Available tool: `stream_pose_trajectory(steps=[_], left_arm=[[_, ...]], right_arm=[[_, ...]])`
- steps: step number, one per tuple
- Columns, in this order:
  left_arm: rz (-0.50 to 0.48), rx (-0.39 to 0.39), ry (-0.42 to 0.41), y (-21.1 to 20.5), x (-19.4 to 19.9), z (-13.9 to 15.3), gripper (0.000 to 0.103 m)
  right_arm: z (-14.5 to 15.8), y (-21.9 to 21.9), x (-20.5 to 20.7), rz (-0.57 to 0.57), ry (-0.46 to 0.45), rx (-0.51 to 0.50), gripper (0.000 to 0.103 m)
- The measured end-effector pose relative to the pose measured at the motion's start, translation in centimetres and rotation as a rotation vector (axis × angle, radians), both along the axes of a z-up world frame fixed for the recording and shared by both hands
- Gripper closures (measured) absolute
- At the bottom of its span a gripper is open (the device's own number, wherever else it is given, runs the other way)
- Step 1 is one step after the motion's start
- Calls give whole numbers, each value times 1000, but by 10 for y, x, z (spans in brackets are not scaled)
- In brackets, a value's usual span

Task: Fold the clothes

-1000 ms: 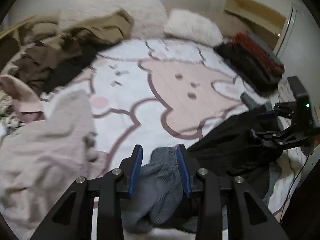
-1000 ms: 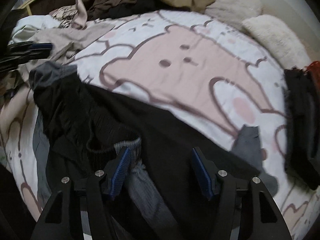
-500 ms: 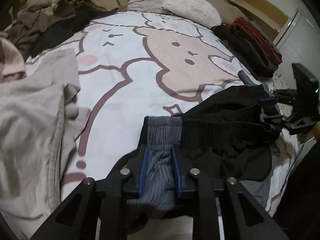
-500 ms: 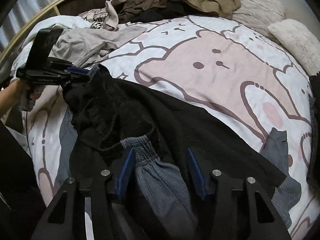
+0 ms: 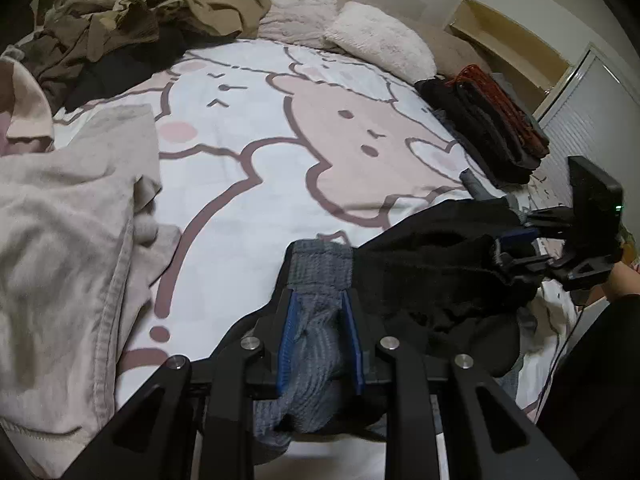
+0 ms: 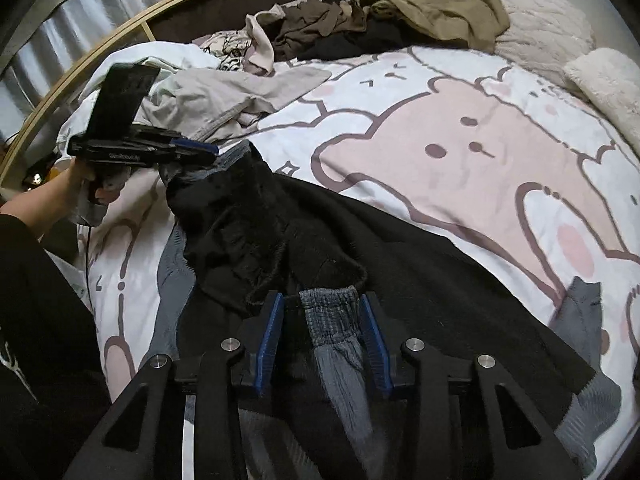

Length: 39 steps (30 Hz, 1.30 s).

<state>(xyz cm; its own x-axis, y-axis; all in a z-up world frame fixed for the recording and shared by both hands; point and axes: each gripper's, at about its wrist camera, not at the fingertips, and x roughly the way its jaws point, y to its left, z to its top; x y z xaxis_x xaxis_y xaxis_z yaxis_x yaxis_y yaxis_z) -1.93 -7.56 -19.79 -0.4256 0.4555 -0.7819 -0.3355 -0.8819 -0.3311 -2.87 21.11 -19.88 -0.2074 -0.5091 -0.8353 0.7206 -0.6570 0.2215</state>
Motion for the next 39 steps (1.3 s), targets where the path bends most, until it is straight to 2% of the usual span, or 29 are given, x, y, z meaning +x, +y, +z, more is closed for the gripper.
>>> stream_pose_trajectory(steps=[4,6,7,9,10,11,12,13,14,15,17,21,22,24,25,26,29,33,36,39], left_arm=[[-25,-8,22,5,0,5,80],[-35,-4,25,6,-1,7,80],[-39,-2,26,6,-3,8,80],[-45,-7,24,8,-7,7,78],[-47,-12,23,10,-9,7,70],[-50,-17,22,11,-12,7,62],[-54,-22,21,12,-14,6,61],[-61,-28,19,14,-16,6,60],[-70,-33,14,15,-18,5,58],[-78,-37,5,16,-20,3,55],[-89,-39,-24,18,-25,-2,39],[-104,-70,-73,28,-36,-16,38],[-107,-78,-81,30,-38,-19,39],[-118,-73,-84,36,-37,-21,57],[-124,-68,-76,38,-34,-19,74],[-132,-72,-58,40,-30,-15,86],[-144,-85,5,44,-7,2,89],[-113,-62,61,43,25,23,90],[-65,-44,123,42,41,48,91],[-15,-19,221,42,50,88,91]], right_arm=[[-13,-5,-10,23,-56,12,61],[-14,-4,-10,20,-78,4,49],[-15,-4,-10,20,-86,3,35],[-21,-7,-6,35,-95,6,32],[-26,-10,-4,41,-99,15,32],[-29,-15,0,45,-94,27,38],[-30,-18,5,45,-72,30,47],[-29,-21,10,42,-49,30,62],[-24,-23,15,37,-26,34,67],[-19,-23,18,31,-3,47,70],[-8,-24,25,16,35,71,76],[5,-19,28,-31,14,93,82],[6,-18,30,-29,11,97,83],[8,-18,34,-29,25,108,85],[9,-18,38,-23,48,114,86],[10,-18,42,-16,83,122,86],[9,-17,54,-7,167,134,86],[8,-14,60,-31,230,183,87],[26,-7,58,-100,259,185,88],[61,0,58,-172,374,185,89]])
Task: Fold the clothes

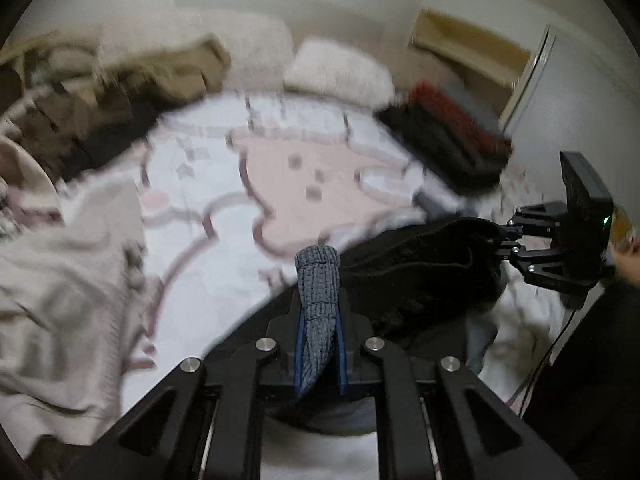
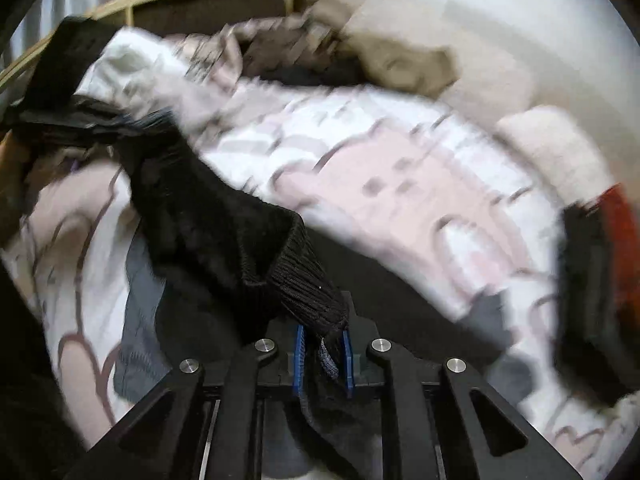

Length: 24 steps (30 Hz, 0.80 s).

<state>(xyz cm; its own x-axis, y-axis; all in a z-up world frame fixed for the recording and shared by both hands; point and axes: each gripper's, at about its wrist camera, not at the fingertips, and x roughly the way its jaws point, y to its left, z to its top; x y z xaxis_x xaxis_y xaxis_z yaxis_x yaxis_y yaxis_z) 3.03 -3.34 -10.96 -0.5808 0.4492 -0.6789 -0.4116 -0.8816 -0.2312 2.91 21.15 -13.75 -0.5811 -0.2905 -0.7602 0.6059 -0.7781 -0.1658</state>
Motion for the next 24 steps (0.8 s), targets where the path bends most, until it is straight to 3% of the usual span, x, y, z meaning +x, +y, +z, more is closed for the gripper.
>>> stream_pose_trajectory(steps=[6,11,17,20,24], left_arm=[[97,-4,282,10,8,113,91],[172,65,511,12,31,211,91],[214,97,788,19,98,310,91],[225,77,879,19,129,339,91],[236,35,946,18,149,356,91]], right_arm=[[107,3,13,-78,359,12,90],[210,6,42,-143,640,2,90],[306,14,91,-215,853,-81,90],[338,18,123,-216,922,-126,90],[364,27,148,-203,954,-168,90]])
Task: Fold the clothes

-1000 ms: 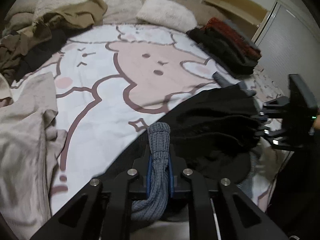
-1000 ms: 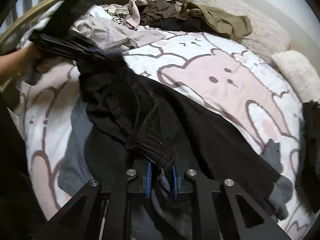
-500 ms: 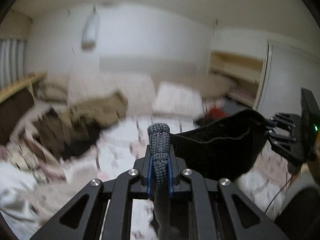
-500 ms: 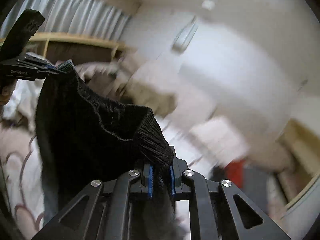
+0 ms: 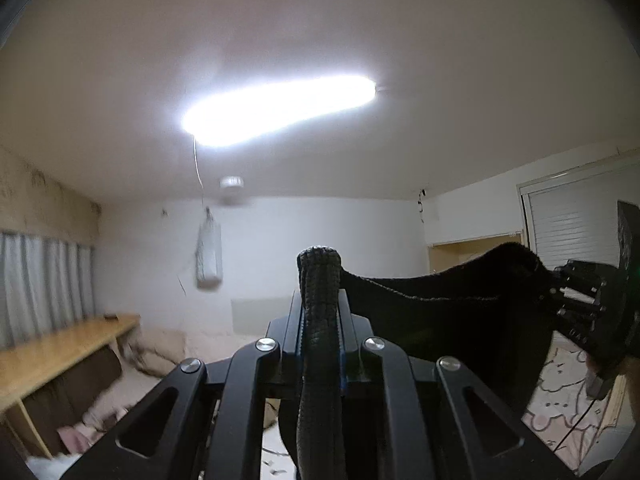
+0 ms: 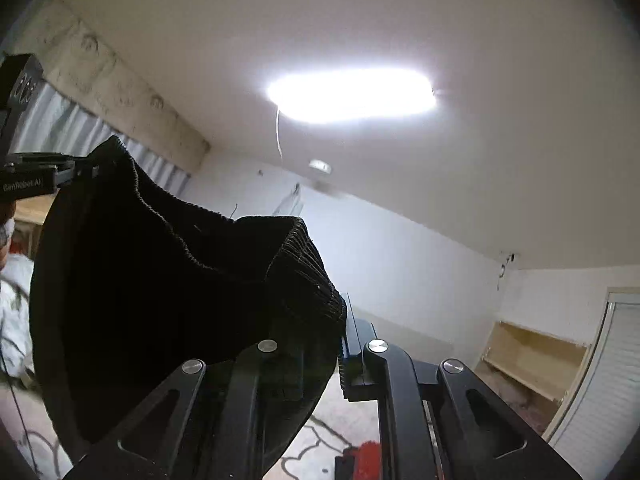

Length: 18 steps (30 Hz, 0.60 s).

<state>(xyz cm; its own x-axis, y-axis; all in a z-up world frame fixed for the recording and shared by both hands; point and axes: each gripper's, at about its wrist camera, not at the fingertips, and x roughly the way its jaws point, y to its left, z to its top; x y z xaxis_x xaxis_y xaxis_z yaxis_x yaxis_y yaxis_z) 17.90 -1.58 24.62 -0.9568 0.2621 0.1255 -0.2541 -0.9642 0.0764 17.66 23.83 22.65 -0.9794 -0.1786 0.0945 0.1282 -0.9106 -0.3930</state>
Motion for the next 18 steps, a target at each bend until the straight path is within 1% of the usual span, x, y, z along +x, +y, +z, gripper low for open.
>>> stream_pose_trajectory(steps=[2,4,5,8,12,14,16,18], left_arm=[[24,-26,0,0,-4,-2,91],[53,-56,-18,1,-16,-9,91],[72,-72,-41,3,-29,-16,91],[121,-112,-145,9,-84,-48,90],[170,-113,-223,21,-157,-91,90],[192,-123,-196,30,-178,-87,90],[215,-143,-131,40,-182,-70,90],[237,-184,-5,48,-165,-41,90]], right_arm=[[3,2,-2,11,-22,-1,90],[0,1,-13,17,-63,9,90],[-6,-1,-23,17,-93,22,90],[-28,-8,-60,8,-176,52,90],[-59,-11,-120,-30,-266,60,90],[-61,-12,-148,-55,-270,67,90],[-50,-9,-166,-70,-244,64,90],[-21,-1,-166,-60,-188,37,90]])
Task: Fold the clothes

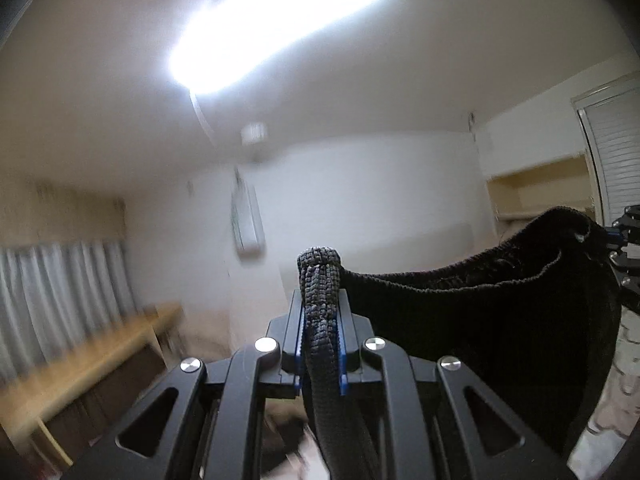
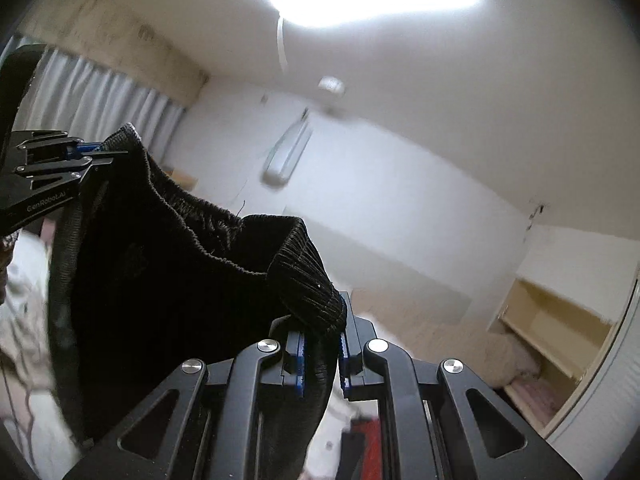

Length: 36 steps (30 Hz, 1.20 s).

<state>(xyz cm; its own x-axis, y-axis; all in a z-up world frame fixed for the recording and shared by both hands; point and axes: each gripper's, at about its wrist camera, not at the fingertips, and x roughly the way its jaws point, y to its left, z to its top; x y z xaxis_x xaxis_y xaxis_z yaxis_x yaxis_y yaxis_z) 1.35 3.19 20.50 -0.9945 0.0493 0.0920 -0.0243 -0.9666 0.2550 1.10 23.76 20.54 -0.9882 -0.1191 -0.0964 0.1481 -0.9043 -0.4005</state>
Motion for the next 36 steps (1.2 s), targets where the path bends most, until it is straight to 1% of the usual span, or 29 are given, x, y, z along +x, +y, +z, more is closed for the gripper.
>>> stream_pose_trajectory(steps=[2,3,5,6,7,9,10,12,14,15,17,18,19,20,21,22,23,26,29,32,33,34,36], left_arm=[[7,-90,120,7,25,16,90],[6,-159,170,11,40,16,90],[-9,-284,199,15,66,-1,90],[-25,-338,195,15,78,-13,90],[-50,-383,164,15,89,-32,90],[-113,-482,61,13,110,-86,90],[-151,-530,-9,14,121,-118,90],[-244,-597,-165,14,140,-181,90],[-330,-668,-353,17,154,-258,90],[-367,-696,-432,20,158,-290,90],[-448,-763,-612,28,163,-366,90],[-486,-806,-680,33,167,-402,90],[-517,-842,-719,37,170,-426,90],[-553,-888,-741,41,176,-449,90],[-582,-938,-739,42,182,-463,90],[-594,-966,-729,41,185,-467,90],[-604,-977,-727,39,187,-467,90],[-621,-947,-761,31,186,-456,90],[-630,-918,-794,30,186,-450,90],[-629,-879,-832,28,187,-440,90],[-629,-868,-842,28,193,-435,90],[-631,-857,-858,27,196,-429,86],[-639,-835,-899,18,206,-418,83]], right_arm=[[25,7,13,31,66,-25,90],[32,9,21,46,85,-20,90],[36,15,45,82,90,4,90],[28,20,56,105,68,9,90],[16,27,67,130,30,11,90],[-16,38,85,173,-65,15,90],[-40,43,90,190,-140,17,90],[-89,52,97,228,-307,10,90],[-162,59,96,256,-544,27,90],[-196,60,93,262,-650,51,90],[-277,59,83,253,-860,137,90],[-311,58,81,244,-933,190,90],[-345,59,81,242,-1008,251,90],[-372,58,83,247,-1079,309,90],[-388,57,87,248,-1115,351,91],[-395,59,90,252,-1132,374,91],[-394,62,92,266,-1142,375,91],[-391,74,98,302,-1149,343,91],[-400,77,102,319,-1175,323,90],[-404,71,112,347,-1180,359,90],[-403,73,114,353,-1178,363,90],[-401,74,117,354,-1175,361,90],[-397,77,121,354,-1166,352,90]])
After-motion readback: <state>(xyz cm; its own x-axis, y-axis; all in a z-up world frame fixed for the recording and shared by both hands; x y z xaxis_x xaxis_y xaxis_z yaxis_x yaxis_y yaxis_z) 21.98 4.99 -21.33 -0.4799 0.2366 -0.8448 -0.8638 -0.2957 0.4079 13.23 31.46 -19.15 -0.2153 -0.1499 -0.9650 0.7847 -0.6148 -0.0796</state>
